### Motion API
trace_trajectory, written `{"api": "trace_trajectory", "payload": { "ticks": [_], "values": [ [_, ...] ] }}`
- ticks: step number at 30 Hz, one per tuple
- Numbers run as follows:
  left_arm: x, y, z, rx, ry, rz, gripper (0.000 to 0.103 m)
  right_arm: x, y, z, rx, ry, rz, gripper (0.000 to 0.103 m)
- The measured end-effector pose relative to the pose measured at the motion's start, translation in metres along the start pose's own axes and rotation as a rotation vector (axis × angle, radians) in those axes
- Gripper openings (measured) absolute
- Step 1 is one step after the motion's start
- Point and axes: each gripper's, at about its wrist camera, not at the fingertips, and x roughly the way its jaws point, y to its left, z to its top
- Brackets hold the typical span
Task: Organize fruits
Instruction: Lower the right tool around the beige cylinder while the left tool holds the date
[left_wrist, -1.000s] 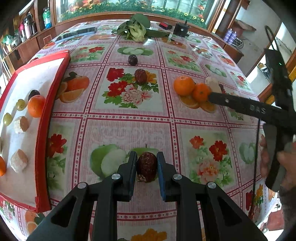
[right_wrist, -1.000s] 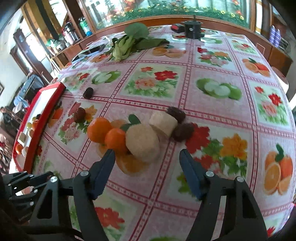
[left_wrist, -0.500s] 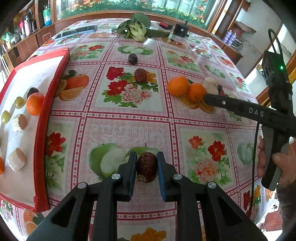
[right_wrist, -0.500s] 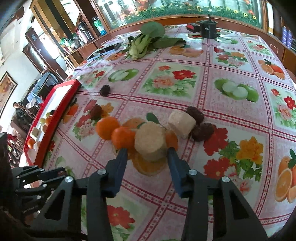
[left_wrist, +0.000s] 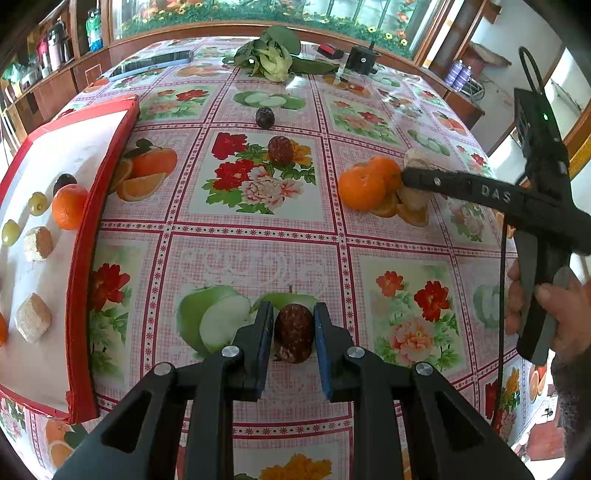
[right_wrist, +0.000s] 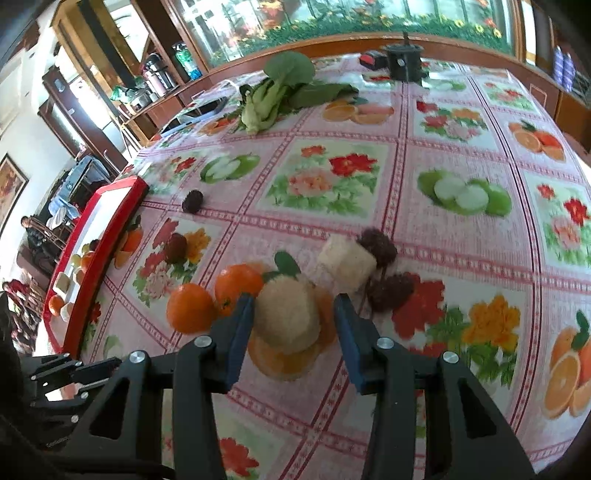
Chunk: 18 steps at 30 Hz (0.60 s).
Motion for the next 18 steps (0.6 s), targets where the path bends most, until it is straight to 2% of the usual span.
{"api": "trace_trajectory", "payload": {
  "ticks": [2, 9, 12, 14, 18],
  "values": [
    [0.0, 0.0, 0.0, -0.003, -0.001, -0.002, 0.021, -0.001, -0.002, -0.005, 0.019, 0.015, 0.037, 0.046],
    [0.0, -0.002, -0.001, 0.011, -0.005, 0.003, 0.024, -0.001, 0.014, -0.004, -0.116, -0.027, -0.081, 0.046],
    [0.0, -0.002, -0.001, 0.007, -0.004, 0.004, 0.024, 0.003, 0.003, 0.004, -0.048, -0.002, -0.026, 0.046],
    [0.0, -0.002, 0.0, 0.006, -0.003, 0.002, 0.025, 0.004, -0.003, 0.002, 0.0, 0.017, 0.021, 0.04],
    [0.001, -0.003, 0.0, 0.006, -0.002, -0.003, 0.029, -0.004, -0.002, -0.01, 0.007, 0.047, 0.037, 0.039]
  ]
}}
